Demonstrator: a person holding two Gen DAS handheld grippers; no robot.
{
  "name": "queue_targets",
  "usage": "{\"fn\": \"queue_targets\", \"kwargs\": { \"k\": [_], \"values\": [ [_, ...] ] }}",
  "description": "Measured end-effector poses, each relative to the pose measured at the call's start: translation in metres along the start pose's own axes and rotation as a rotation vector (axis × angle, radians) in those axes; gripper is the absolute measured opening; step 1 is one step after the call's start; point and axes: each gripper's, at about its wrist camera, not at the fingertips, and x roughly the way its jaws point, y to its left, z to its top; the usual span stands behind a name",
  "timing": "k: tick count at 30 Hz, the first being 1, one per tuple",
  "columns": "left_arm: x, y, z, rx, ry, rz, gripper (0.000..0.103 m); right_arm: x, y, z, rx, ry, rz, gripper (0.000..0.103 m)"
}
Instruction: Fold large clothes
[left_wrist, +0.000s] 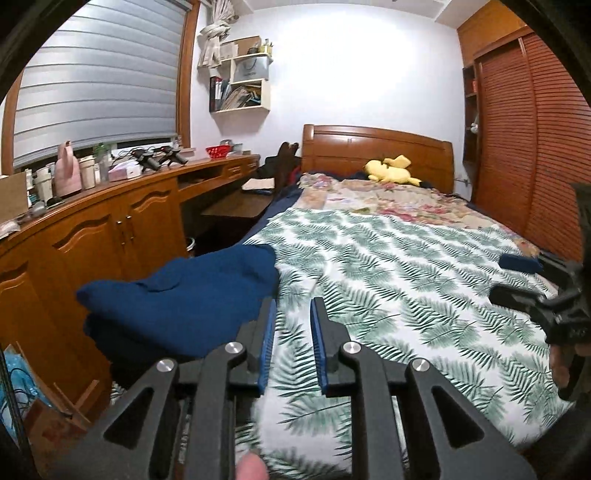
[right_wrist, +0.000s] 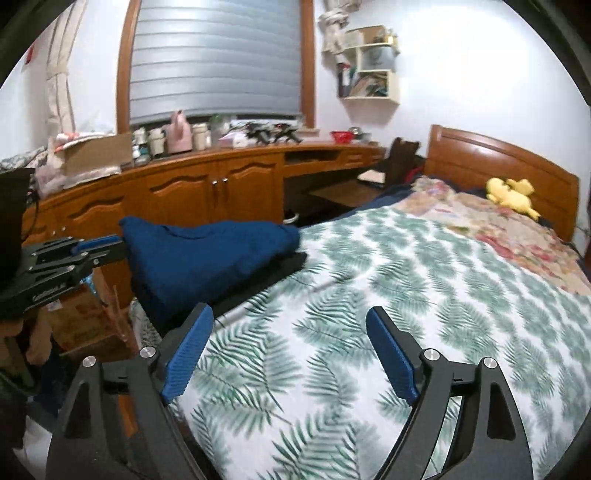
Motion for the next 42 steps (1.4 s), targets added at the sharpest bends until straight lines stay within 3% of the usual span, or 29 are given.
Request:
{"fn": "queue_targets", "kwargs": {
  "k": [12, 27, 34, 42],
  "values": [
    [0.009, -0.065, -0.001, 0.036, 0.036, -0.084, 0.021, -0.065, -0.048, -0.064, 0.09, -0.005, -0.139, 0.09],
    [0.021, -0.174, -0.052, 0.115, 0.121, -0.232, 0.021, -0.132, -0.111, -0.14, 0.278, 0.02, -0.347, 0.09],
    [0.006, -0.213, -0.049, 0.126, 0.119, -0.288, 0.021, -0.172, -0.114, -0.148, 0.296, 0.01, -0.427, 0.09],
    [-0.035, -0.244, -0.016, 0.167, 0.044, -0.344, 0.021, -0.23, -0.108, -0.133, 0.305, -0.074, -0.5, 0.09]
  ]
}}
